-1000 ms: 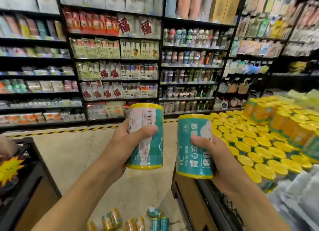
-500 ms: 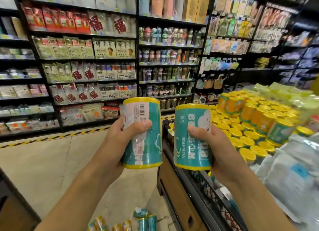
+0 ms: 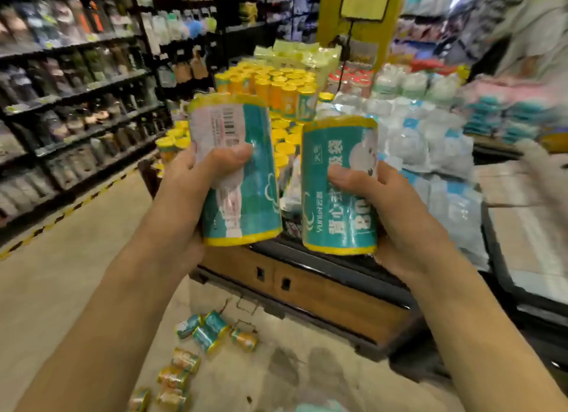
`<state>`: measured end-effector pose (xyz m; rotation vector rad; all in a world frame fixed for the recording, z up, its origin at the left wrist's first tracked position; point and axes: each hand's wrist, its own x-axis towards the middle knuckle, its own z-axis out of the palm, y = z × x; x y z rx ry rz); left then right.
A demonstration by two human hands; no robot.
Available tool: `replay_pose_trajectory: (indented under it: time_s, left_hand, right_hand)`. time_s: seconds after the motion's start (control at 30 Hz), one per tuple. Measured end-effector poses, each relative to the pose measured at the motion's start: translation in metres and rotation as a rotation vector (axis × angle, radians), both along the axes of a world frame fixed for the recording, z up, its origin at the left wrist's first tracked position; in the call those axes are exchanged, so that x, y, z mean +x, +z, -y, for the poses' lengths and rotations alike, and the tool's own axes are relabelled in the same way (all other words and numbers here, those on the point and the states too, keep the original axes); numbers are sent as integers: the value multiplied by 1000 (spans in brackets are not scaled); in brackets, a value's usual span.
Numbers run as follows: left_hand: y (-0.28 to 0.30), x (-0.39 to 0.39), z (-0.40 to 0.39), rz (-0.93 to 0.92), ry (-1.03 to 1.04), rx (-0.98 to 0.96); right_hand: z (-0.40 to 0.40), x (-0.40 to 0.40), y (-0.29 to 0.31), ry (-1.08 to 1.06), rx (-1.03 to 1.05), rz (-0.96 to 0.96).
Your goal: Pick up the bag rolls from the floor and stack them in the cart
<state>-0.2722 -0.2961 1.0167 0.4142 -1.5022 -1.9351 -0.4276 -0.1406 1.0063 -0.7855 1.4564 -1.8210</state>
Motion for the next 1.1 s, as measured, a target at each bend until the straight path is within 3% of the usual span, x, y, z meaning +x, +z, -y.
replay_pose_trajectory:
  time_s: [0.43,0.93,1.1]
  left_hand:
    - [-17,-87,-237,8,-776,89]
    - [-33,-126,-596,24,-1210,107]
    - [-37,-144,-690,29,-1254,-34]
  right_hand:
    - [-304,72,-7,-865,80,39]
    - [-634,139,-5,-1370,118,77]
    - [-716,138,-6,-1476,161,102]
